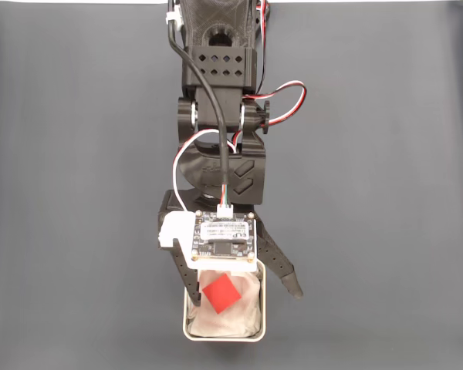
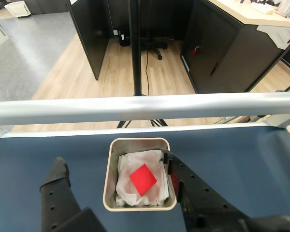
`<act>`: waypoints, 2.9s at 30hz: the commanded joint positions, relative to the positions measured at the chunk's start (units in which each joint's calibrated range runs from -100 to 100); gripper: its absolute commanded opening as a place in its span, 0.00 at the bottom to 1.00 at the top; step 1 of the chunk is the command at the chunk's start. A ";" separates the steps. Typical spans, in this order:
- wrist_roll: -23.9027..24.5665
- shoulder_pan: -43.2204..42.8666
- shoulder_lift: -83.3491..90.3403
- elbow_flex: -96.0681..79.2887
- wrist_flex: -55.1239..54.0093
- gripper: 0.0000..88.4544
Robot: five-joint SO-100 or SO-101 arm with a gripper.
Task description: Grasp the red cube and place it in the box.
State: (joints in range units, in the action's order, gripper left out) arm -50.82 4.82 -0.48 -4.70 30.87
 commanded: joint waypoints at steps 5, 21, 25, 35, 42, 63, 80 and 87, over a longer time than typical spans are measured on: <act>0.29 0.65 4.98 0.05 -1.28 0.50; 0.83 -0.35 11.40 2.60 0.94 0.00; 0.63 -1.48 22.23 -0.32 2.17 0.00; 0.34 -2.34 63.13 -51.78 0.69 0.00; -0.29 -2.19 91.73 -87.63 6.18 0.00; 0.15 -3.47 100.30 -95.12 43.23 0.00; 1.42 -3.33 100.39 -95.12 45.03 0.00; 1.42 -3.33 100.39 -95.12 45.03 0.00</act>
